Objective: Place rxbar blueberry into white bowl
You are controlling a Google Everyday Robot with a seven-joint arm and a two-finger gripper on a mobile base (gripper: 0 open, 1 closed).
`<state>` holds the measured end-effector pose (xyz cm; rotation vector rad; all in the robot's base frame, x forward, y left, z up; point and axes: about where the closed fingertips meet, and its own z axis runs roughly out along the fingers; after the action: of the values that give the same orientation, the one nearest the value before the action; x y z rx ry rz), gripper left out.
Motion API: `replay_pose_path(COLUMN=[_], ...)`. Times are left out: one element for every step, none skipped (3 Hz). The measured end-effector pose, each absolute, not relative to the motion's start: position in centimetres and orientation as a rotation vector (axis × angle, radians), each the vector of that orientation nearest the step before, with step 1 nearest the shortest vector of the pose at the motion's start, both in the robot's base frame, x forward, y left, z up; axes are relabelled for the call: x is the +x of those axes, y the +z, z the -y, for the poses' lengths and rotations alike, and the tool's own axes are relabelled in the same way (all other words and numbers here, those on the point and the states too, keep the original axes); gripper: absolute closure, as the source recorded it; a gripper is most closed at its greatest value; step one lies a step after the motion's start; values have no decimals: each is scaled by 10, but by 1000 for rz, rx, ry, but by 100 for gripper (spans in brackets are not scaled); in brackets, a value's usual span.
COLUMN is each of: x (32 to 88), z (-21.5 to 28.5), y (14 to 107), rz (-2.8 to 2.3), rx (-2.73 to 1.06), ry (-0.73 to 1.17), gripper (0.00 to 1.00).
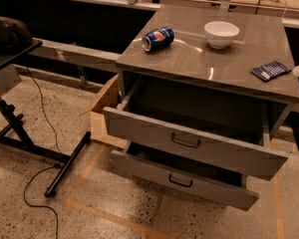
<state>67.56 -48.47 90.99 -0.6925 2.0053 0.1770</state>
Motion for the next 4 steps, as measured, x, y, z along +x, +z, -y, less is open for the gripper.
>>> replay_pose_path(x=[691,699,702,705], z=[488,484,472,432], y=[897,881,870,850], rz=[-1998,-1999,-1995,-1985], rx=[-639,-598,-599,-679], ry=[171,189,206,203], gripper=[0,0,0,0])
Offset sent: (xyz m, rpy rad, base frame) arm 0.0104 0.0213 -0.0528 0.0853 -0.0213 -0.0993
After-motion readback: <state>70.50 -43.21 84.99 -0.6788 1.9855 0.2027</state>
